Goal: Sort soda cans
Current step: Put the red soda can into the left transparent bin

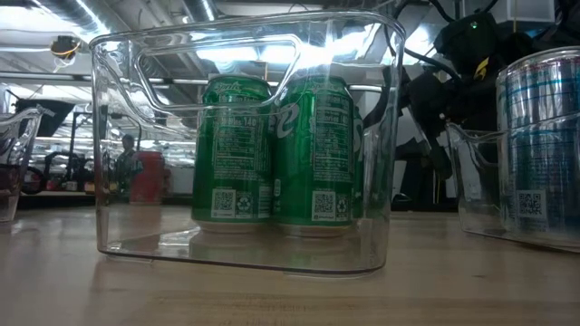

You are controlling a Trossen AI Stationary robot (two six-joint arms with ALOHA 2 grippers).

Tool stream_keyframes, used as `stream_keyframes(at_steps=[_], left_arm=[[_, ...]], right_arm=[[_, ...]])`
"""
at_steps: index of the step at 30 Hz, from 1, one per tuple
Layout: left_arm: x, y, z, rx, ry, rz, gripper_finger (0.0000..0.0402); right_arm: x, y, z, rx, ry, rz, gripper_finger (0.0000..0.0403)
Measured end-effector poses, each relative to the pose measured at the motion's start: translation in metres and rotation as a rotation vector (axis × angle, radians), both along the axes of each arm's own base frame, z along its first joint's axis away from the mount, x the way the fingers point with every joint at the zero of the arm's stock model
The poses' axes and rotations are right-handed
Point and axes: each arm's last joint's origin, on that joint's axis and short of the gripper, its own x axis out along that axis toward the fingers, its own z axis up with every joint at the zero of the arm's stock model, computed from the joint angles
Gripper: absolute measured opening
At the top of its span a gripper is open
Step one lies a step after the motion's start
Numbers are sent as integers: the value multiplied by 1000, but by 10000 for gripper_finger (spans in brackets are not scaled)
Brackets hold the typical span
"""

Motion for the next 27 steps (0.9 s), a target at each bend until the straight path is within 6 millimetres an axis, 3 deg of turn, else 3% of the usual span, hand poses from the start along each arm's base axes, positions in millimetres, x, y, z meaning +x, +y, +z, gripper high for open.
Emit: stream_keyframes(at_steps=[8, 18, 27], left_arm=[[1, -1, 0, -6, -4, -27, 303], [1, -1, 0, -2, -4, -32, 363], [0, 3, 8, -62, 42, -61, 370]], right_arm=[[0, 0, 0, 0, 0, 0, 278], [0, 0, -1, 1, 6, -1, 278], [0, 0, -1, 1, 6, 0, 278]])
